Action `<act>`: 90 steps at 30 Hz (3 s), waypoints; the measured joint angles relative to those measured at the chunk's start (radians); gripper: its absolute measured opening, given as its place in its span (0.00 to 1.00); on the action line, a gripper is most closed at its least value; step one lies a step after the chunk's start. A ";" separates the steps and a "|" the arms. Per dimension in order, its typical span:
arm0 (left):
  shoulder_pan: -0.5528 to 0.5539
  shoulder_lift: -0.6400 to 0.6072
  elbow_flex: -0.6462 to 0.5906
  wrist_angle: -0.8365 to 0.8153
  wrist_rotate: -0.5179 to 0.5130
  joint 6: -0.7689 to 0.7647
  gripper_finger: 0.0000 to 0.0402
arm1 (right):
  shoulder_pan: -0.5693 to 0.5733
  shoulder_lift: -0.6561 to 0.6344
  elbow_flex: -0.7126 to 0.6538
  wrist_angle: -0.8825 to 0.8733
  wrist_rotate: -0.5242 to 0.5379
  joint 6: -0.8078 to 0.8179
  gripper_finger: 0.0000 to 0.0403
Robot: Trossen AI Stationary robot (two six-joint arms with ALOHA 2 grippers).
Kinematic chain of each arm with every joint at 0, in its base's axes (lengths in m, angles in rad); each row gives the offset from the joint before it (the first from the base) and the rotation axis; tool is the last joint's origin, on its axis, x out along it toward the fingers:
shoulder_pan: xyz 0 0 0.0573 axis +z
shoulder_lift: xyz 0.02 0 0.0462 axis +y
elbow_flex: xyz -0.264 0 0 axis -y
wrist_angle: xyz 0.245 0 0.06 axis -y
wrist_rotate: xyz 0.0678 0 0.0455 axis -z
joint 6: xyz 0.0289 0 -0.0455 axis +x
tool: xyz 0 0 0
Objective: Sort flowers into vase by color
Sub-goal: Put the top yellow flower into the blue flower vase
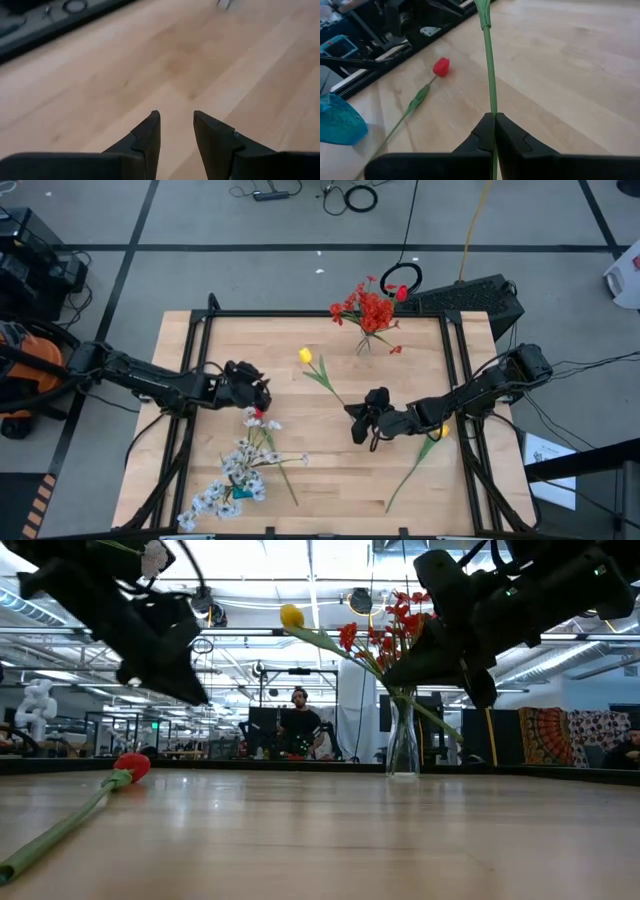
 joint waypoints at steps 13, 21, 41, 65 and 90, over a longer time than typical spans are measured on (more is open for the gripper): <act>0.049 0.000 0.000 0.412 0.196 0.254 0.31 | 0.000 0.000 0.000 0.258 0.009 -0.243 0.00; 0.048 0.000 0.000 0.611 0.303 0.330 0.31 | -0.023 0.000 0.014 0.402 0.032 -0.357 0.00; 0.045 0.000 0.000 0.820 0.453 0.352 0.31 | -0.104 0.299 0.375 0.391 -0.099 -0.527 0.00; 0.046 0.000 0.000 0.762 0.477 0.351 0.31 | -0.107 0.296 0.414 0.389 0.055 -0.645 0.00; 0.040 0.000 0.000 0.916 0.516 0.349 0.24 | -0.109 0.296 0.414 0.332 -0.007 -0.596 0.00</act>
